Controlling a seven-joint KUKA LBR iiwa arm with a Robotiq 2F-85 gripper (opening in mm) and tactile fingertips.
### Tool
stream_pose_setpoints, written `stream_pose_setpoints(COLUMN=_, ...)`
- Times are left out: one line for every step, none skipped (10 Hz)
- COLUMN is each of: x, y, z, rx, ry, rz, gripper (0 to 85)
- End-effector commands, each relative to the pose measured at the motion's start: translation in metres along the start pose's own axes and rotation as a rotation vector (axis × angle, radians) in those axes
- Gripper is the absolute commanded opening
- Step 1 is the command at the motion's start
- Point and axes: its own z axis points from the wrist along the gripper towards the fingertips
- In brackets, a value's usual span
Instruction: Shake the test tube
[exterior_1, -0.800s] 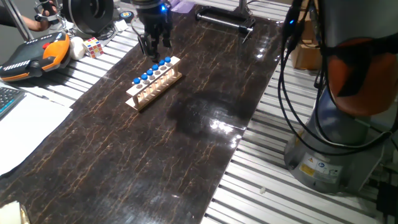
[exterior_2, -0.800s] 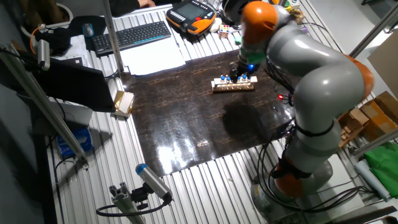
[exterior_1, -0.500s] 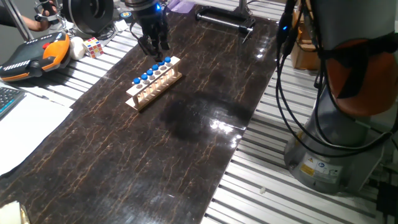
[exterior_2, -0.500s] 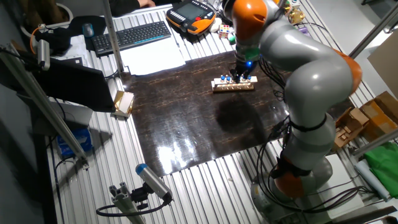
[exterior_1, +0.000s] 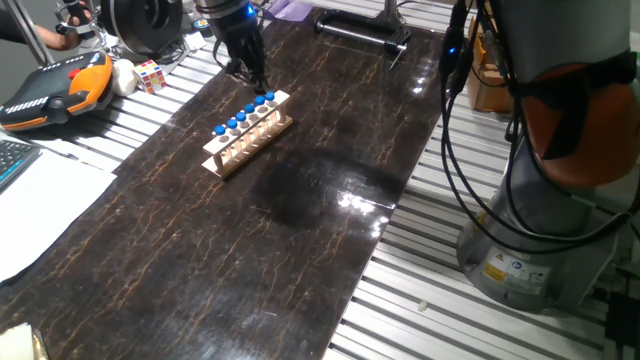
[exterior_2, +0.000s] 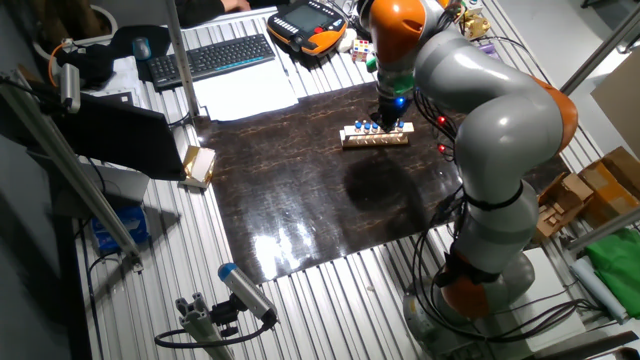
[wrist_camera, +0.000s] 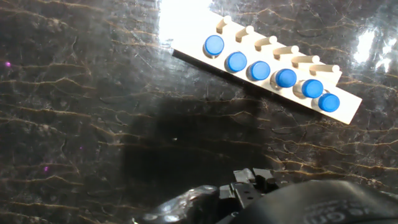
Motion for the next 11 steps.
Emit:
stream_pose_setpoints(x=0.0, y=0.0, z=-0.0001, rx=0.001, ry=-0.002, rz=0.0, gripper=1.0)
stream_pose_setpoints(x=0.0, y=0.0001, z=0.0, rx=0.001, ry=-0.002, rz=0.0, gripper=1.0)
stream_pose_setpoints(x=0.0, y=0.0, z=-0.0001, rx=0.0, ry=-0.001, rz=0.0, gripper=1.0)
stream_pose_setpoints(x=-0.0001, y=0.0, z=-0.0001, rx=0.0, ry=0.001, rz=0.0, gripper=1.0)
stream_pose_setpoints(x=-0.0001, y=0.0, z=-0.0002, rx=0.0, ry=0.001, rz=0.0, gripper=1.0)
stream_pose_setpoints(x=-0.0001, y=0.0, z=-0.0002, rx=-0.001, ry=0.002, rz=0.0, gripper=1.0)
stream_pose_setpoints(x=-0.0001, y=-0.0001, z=-0.0003, rx=-0.001, ry=0.002, rz=-0.011, gripper=1.0)
stream_pose_setpoints(x=-0.0001, y=-0.0001, z=-0.0003, rx=0.0, ry=0.001, rz=-0.012, gripper=1.0)
stream_pose_setpoints(x=-0.0001, y=-0.0001, z=-0.0003, rx=0.0, ry=0.001, rz=-0.02, gripper=1.0)
stream_pose_setpoints(x=-0.0001, y=-0.0001, z=-0.0003, rx=-0.002, ry=0.0, rz=-0.022, gripper=0.7)
stream_pose_setpoints(x=-0.0001, y=-0.0001, z=-0.0003, rx=-0.002, ry=-0.017, rz=-0.001, gripper=0.7)
